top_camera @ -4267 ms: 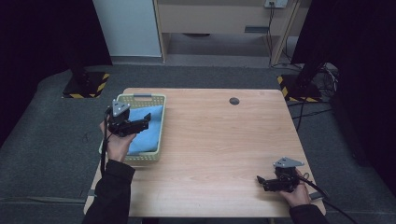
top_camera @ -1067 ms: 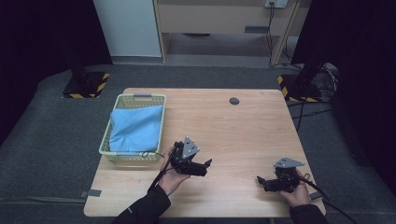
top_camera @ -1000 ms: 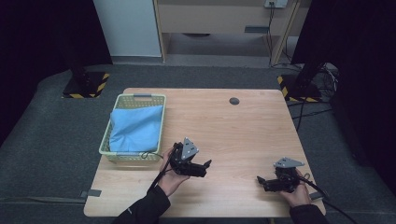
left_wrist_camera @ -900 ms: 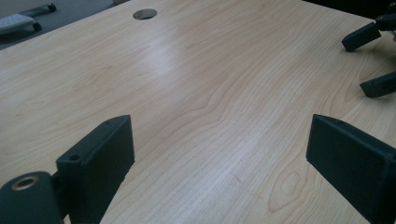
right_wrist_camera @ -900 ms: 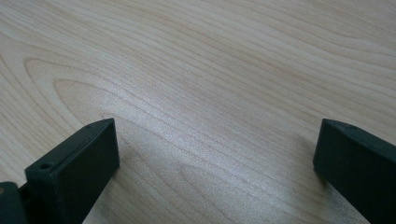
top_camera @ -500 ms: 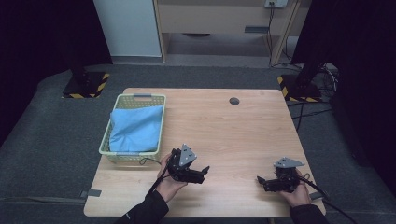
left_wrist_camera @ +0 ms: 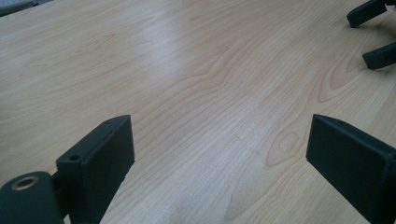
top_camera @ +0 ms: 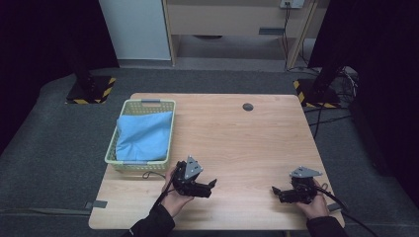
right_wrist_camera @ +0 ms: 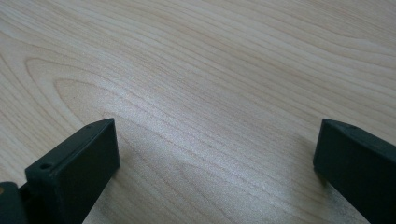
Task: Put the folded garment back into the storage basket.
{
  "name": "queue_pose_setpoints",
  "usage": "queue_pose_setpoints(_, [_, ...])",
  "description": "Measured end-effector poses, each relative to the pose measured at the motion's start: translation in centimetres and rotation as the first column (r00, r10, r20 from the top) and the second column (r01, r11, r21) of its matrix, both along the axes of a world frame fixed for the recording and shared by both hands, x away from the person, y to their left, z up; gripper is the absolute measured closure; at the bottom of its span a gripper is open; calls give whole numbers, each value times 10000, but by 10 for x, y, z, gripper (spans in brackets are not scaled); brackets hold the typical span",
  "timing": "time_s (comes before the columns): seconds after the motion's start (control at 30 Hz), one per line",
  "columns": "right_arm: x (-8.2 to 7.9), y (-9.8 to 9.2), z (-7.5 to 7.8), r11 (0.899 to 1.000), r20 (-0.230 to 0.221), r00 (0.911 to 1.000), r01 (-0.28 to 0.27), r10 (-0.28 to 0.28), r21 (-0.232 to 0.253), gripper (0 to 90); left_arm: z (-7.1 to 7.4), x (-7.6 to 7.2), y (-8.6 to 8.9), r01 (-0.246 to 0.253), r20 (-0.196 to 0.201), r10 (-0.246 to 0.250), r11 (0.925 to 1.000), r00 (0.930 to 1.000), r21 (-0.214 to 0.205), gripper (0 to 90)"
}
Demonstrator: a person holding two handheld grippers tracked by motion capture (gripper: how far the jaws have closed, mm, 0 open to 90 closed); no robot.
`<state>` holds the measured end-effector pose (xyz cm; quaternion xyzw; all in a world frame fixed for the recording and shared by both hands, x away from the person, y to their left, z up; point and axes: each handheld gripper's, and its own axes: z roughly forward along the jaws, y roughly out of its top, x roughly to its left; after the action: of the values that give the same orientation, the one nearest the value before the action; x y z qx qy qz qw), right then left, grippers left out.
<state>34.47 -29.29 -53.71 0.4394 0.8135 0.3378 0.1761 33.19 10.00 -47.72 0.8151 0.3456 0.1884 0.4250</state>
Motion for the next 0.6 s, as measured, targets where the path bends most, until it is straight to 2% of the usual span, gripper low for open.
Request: queue_pose_setpoints(0.6, [0, 0, 0, 10000, -5, 10000, -10, 10, 3, 3, -6, -8, 21, -227, -115, 227, 9997, 9997, 38, 70])
